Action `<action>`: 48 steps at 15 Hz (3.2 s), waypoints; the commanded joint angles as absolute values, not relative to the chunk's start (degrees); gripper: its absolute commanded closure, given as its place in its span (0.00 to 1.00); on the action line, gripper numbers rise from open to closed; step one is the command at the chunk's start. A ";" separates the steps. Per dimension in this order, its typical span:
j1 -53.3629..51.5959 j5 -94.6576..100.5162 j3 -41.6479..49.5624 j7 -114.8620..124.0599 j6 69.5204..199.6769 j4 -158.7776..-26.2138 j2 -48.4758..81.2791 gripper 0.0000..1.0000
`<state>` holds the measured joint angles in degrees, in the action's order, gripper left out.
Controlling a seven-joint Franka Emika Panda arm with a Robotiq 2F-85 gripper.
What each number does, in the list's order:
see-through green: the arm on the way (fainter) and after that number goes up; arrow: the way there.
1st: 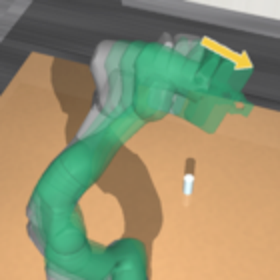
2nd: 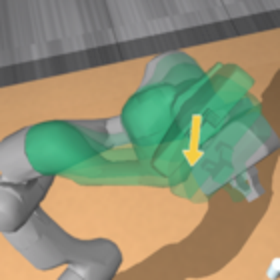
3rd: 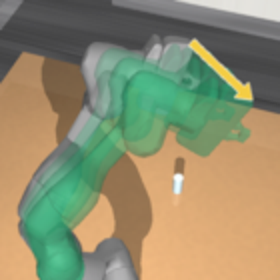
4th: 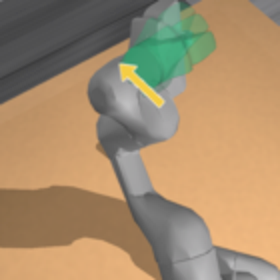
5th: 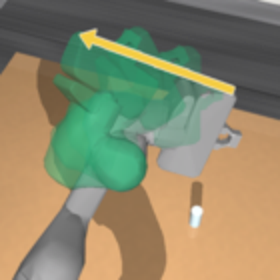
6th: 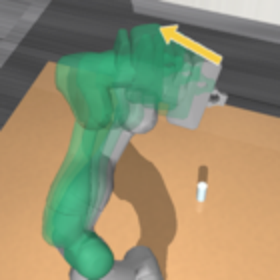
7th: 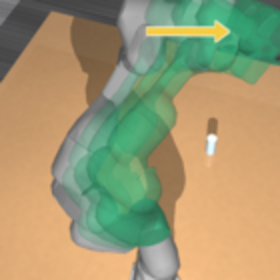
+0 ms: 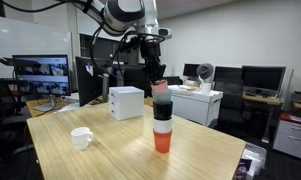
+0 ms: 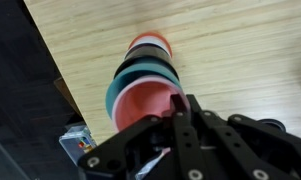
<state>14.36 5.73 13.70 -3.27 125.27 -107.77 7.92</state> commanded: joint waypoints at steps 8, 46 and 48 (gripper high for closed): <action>14.40 8.47 14.25 -3.82 129.60 -113.21 4.25 0.94; 14.06 6.74 13.64 -10.06 117.75 -108.62 3.01 0.94; 13.70 6.86 13.45 -10.12 117.65 -108.60 1.89 0.94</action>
